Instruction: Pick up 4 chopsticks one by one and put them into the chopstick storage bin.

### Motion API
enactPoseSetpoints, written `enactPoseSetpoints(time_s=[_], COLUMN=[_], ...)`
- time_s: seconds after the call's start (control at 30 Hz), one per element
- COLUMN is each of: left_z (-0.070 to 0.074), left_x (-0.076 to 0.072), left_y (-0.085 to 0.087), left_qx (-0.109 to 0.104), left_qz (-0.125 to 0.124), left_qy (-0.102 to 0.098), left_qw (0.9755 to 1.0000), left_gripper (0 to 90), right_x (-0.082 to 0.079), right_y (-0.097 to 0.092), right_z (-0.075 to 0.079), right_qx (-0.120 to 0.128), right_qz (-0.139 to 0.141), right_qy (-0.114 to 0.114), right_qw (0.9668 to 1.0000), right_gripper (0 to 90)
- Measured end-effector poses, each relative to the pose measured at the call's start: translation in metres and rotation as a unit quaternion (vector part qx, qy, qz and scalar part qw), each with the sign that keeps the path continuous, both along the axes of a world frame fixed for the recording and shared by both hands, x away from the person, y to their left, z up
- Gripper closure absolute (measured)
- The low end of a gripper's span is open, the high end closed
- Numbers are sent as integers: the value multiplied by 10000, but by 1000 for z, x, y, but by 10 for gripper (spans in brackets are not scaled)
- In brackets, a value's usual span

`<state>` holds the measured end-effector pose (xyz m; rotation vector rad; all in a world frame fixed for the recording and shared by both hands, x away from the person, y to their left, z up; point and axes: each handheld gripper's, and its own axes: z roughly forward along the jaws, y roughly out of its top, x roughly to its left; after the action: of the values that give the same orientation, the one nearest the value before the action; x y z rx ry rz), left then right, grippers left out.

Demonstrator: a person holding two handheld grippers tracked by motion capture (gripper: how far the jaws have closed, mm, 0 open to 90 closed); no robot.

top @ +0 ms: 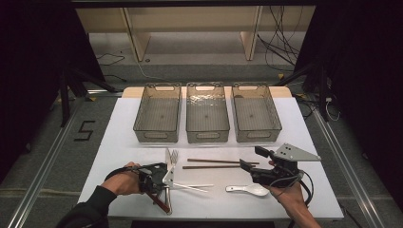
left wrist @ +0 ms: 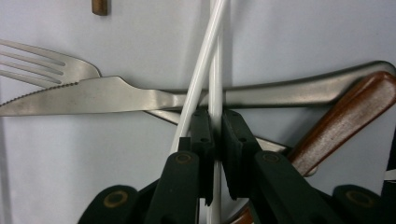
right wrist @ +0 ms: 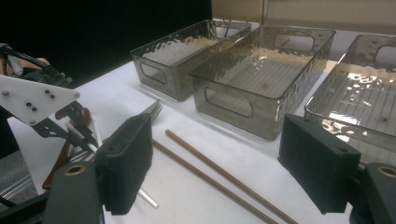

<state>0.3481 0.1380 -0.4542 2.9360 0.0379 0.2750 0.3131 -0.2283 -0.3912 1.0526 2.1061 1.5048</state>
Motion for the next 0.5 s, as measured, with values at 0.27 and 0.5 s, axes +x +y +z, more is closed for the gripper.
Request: enactPoseSetpoints(time_s=[0.27, 0.5], left_z=[4, 8], left_x=[-1, -2], left_y=[-1, 0], left_qx=[-58, -197], left_qz=[-101, -79], left_qy=[-14, -51], left_qw=[9999, 9998], left_gripper=[836, 837], right_x=[0, 0], right_y=[0, 0], right_z=[0, 0], right_qx=[-5, -3], right_qz=[4, 10], right_qy=[4, 0], right_qw=[10000, 10000], right_gripper=[268, 268])
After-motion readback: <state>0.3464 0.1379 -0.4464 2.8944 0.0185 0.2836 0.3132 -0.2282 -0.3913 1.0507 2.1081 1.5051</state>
